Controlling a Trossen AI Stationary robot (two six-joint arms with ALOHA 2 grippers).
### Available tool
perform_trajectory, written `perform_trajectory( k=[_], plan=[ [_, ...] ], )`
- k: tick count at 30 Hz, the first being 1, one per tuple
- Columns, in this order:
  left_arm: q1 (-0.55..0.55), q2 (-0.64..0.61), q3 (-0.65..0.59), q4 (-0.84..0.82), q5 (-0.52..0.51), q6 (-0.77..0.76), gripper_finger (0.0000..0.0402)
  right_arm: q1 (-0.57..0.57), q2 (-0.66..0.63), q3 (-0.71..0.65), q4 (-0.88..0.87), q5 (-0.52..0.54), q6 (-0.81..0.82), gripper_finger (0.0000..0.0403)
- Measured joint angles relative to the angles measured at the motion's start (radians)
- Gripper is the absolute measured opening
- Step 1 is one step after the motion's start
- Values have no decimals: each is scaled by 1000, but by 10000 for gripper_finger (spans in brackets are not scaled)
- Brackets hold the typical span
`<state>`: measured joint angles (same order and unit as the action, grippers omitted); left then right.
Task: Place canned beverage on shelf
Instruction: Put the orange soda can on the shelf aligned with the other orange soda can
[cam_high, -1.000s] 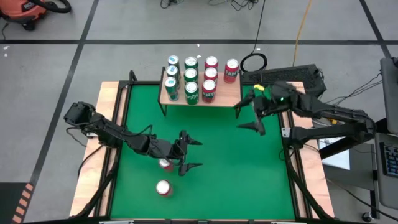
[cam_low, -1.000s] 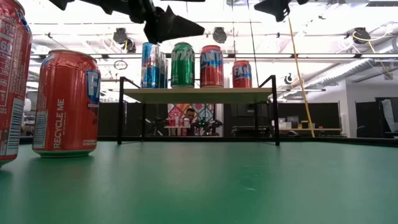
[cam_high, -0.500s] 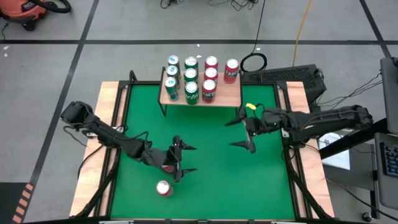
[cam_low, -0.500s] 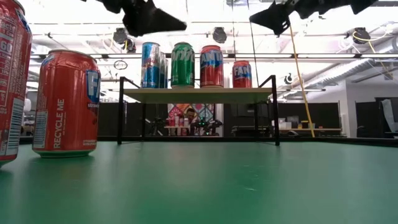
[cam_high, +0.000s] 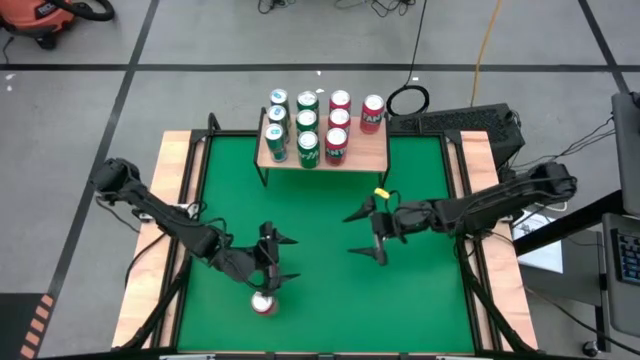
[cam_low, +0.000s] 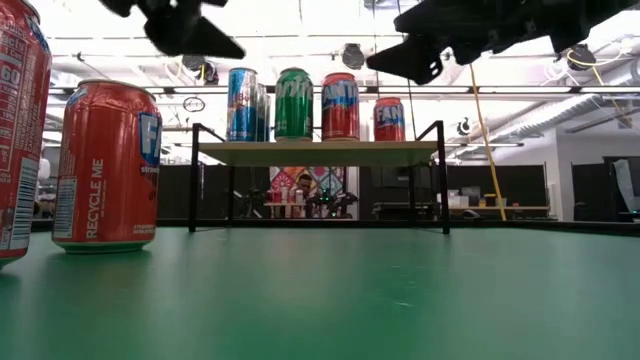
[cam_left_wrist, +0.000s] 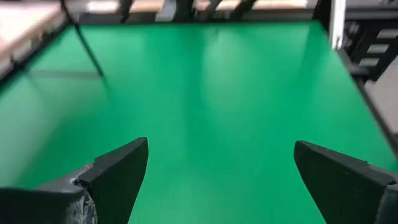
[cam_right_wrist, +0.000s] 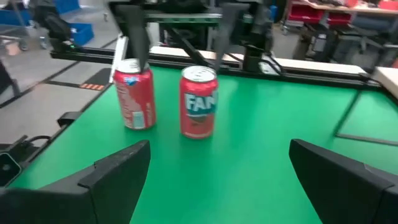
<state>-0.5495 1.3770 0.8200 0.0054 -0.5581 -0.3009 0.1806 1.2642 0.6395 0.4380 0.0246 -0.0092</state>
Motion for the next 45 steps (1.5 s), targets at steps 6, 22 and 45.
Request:
perform_trajectory(
  k=[6, 22, 45],
  plan=[
    [-29, -39, 0, -160, -11, -126, 397, 38, 127, 1, 149, 0, 18, 377],
    [-49, -72, 0, -383, 103, -246, 397, 67, 421, 1, 495, 0, 82, 377],
    [-15, -72, -1, -570, 107, -350, 397, 70, 767, 4, 882, 1, 177, 377]
  ],
)
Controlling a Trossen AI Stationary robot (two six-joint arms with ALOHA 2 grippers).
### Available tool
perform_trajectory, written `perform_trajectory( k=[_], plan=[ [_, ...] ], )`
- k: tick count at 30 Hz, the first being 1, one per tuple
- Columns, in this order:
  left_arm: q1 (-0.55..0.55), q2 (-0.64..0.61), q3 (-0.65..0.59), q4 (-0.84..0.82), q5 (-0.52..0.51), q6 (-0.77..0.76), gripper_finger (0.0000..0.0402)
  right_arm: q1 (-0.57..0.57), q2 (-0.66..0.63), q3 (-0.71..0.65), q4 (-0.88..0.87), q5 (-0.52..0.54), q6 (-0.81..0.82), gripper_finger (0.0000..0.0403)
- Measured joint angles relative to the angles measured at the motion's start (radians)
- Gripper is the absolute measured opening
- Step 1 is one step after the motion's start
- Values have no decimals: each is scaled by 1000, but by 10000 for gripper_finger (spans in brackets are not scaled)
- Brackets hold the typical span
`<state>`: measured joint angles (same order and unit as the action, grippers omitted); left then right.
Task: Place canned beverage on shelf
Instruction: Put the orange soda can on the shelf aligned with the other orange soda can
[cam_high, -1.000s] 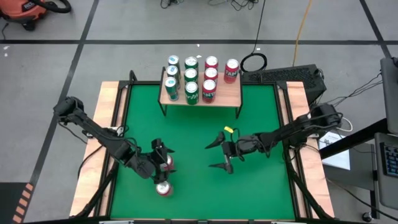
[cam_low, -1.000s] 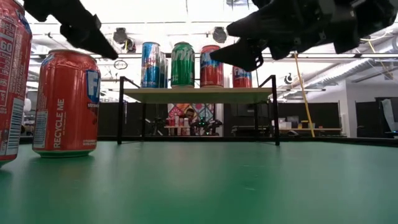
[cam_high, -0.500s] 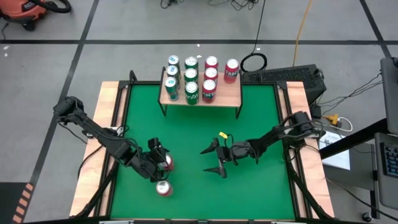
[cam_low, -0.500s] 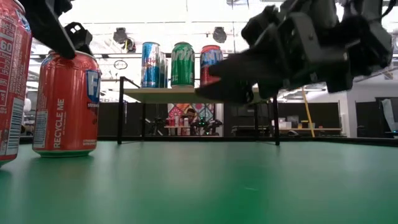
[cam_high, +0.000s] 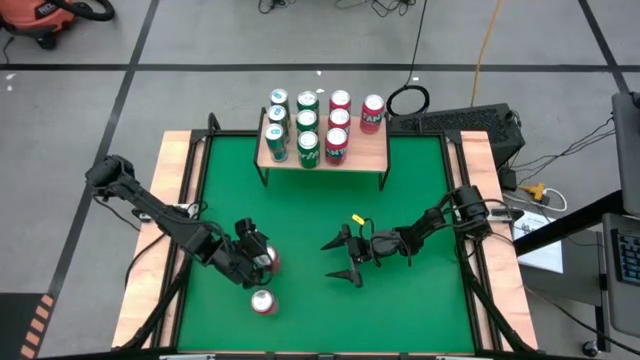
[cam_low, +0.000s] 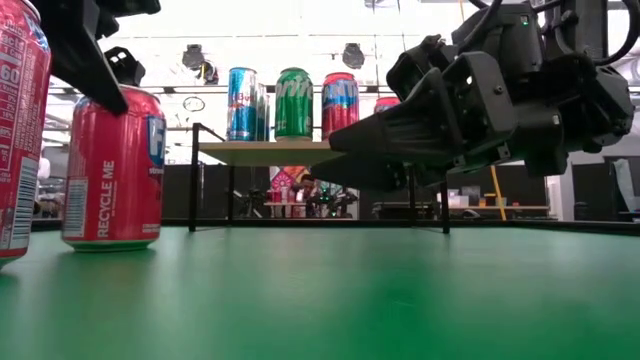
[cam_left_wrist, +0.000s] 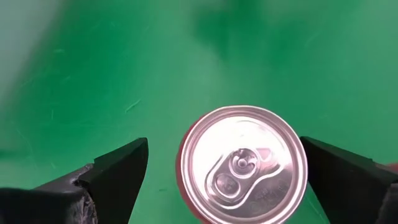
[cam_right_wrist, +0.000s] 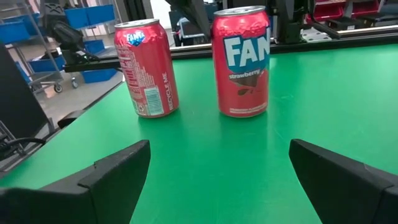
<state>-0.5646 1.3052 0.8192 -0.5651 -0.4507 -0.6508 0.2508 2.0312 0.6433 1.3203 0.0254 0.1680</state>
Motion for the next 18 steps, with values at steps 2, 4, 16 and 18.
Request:
perform_trajectory(
  k=[2, 4, 16, 18],
  plan=[
    [1, 0, 0, -1, 3, -4, 397, 0, 0, 0, 0, 0, 0, 377],
    [1, 0, 0, -2, 8, -12, 397, 0, 0, 0, 0, 0, 0, 377],
    [2, 31, -2, 14, 39, -25, 323, 0, 0, 0, 0, 0, 3, 377],
    [2, 31, -2, 19, 38, -20, 306, 0, 0, 0, 0, 0, 4, 377]
  ],
)
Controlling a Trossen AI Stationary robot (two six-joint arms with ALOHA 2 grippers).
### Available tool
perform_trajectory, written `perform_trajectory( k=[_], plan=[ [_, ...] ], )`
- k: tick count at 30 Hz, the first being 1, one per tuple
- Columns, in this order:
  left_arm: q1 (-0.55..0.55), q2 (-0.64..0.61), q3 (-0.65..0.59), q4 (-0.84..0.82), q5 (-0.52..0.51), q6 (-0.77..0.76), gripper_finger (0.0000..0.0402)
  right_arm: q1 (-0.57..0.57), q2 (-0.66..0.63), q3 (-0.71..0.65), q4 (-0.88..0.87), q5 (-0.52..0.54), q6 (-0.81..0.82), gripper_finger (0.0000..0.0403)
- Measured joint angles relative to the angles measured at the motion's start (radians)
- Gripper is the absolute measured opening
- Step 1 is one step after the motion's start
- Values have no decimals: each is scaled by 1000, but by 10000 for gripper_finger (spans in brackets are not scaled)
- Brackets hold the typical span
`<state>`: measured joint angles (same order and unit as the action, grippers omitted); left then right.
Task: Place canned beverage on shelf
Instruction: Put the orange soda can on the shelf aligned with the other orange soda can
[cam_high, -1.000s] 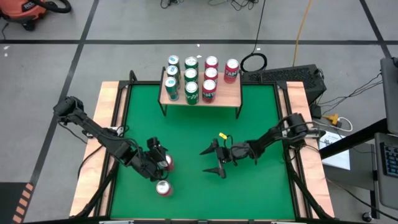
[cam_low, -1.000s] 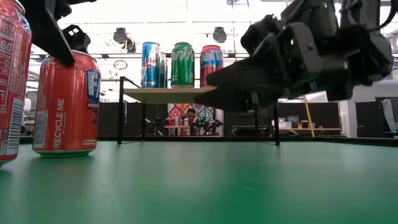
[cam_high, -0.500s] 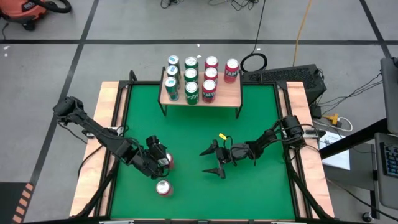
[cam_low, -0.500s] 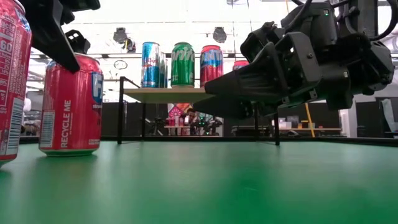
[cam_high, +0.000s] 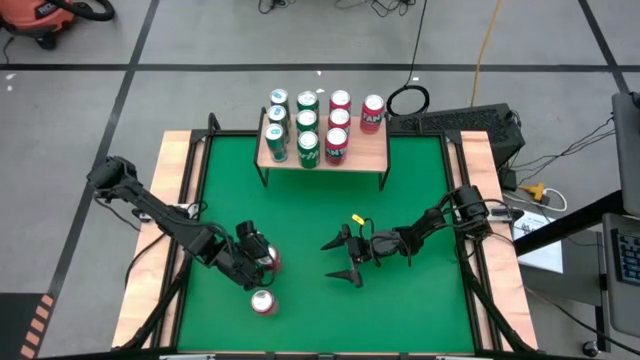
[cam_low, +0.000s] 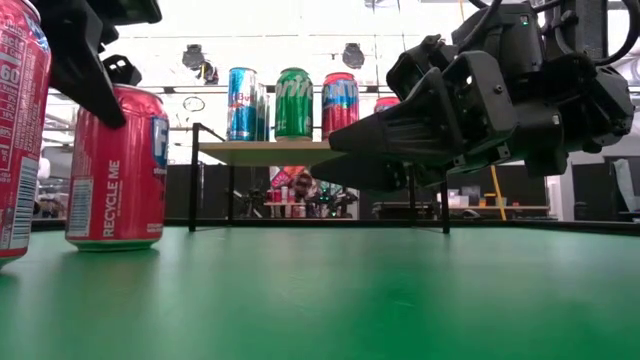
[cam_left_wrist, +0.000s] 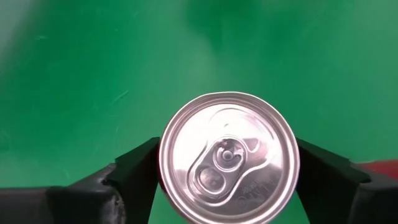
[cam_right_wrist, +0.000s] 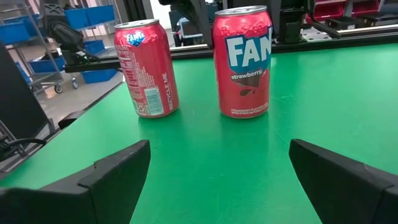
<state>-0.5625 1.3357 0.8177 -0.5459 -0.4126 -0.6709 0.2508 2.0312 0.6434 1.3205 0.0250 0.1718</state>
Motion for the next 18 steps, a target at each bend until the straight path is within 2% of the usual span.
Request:
perform_trajectory(
  k=[3, 8, 13, 18],
  plan=[
    [0, 0, 0, 17, 0, 19, 289, 0, 0, 0, 0, 0, 0, 377],
    [0, 0, 0, 52, -11, 31, 288, 3, 0, 0, 0, 35, 10, 377],
    [0, 0, 1, 68, -42, 30, 288, 37, 0, 18, -7, 139, -12, 377],
    [0, 0, 21, 70, -118, 13, 288, 81, 0, 72, -54, 278, -58, 377]
  ],
)
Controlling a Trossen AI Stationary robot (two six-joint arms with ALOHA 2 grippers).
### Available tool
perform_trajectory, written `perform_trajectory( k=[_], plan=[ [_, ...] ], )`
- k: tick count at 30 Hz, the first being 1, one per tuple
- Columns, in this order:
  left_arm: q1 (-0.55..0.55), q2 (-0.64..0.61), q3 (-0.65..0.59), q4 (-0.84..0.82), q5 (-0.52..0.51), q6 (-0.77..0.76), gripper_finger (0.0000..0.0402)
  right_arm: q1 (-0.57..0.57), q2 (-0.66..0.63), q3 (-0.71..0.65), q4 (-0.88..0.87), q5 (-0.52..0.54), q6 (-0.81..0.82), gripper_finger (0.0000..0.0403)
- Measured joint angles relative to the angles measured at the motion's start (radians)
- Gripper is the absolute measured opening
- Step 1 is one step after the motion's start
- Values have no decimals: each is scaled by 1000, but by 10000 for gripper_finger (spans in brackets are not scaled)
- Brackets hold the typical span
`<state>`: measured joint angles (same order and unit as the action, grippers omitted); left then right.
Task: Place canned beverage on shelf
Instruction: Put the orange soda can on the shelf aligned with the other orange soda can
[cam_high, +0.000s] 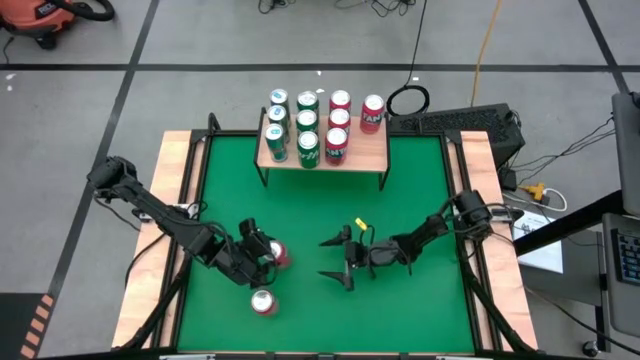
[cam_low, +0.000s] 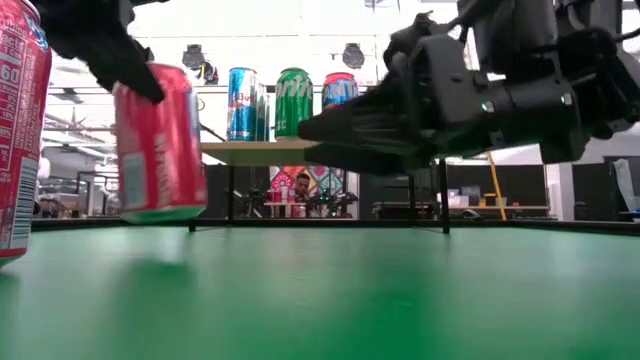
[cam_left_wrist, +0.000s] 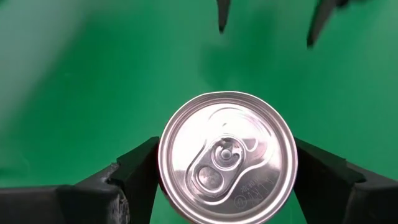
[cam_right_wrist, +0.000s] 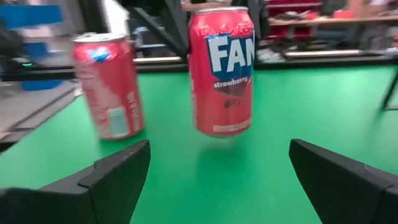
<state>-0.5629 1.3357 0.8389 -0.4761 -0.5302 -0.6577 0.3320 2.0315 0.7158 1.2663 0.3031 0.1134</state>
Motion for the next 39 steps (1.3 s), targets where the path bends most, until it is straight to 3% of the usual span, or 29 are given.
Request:
perform_trajectory(
  k=[7, 12, 25, 39],
  plan=[
    [0, 0, 18, 76, -87, -44, 288, 39, 0, 157, -281, 257, -22, 377],
    [0, 0, 20, 159, -110, -69, 288, 43, 0, 286, -522, 352, -22, 377],
    [0, -2, 20, 145, -208, -175, 288, 35, 2, 425, -732, 376, 1, 377],
    [29, -2, 20, 127, -236, -301, 288, 27, 0, 428, -675, 355, 133, 377]
  ],
)
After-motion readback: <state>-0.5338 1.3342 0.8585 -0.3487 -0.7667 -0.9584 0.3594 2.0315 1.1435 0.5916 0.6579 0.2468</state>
